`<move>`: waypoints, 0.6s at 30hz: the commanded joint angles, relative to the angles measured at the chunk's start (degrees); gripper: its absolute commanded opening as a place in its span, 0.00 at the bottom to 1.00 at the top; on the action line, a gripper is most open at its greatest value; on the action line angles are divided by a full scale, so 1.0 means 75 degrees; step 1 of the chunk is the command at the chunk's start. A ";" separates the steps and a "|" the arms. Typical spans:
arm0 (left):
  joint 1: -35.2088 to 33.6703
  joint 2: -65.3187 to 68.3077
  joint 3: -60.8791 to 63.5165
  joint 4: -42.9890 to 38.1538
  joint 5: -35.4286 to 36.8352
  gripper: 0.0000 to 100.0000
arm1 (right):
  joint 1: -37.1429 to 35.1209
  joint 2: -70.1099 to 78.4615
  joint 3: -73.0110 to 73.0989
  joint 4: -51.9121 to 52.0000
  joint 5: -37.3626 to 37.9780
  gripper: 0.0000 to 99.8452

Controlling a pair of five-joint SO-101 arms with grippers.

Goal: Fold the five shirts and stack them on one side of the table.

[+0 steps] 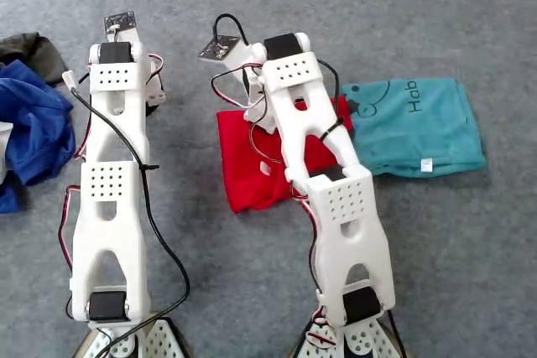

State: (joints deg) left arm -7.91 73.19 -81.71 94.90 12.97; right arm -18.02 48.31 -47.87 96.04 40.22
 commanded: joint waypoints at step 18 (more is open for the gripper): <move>0.0135 0.0000 -0.0287 -0.0105 -0.0070 0.03 | 0.1078 -0.0135 0.0826 0.0680 0.0316 0.02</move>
State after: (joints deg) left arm -7.91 73.19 -81.71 94.90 12.97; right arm -11.78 48.31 -41.80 100.00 42.24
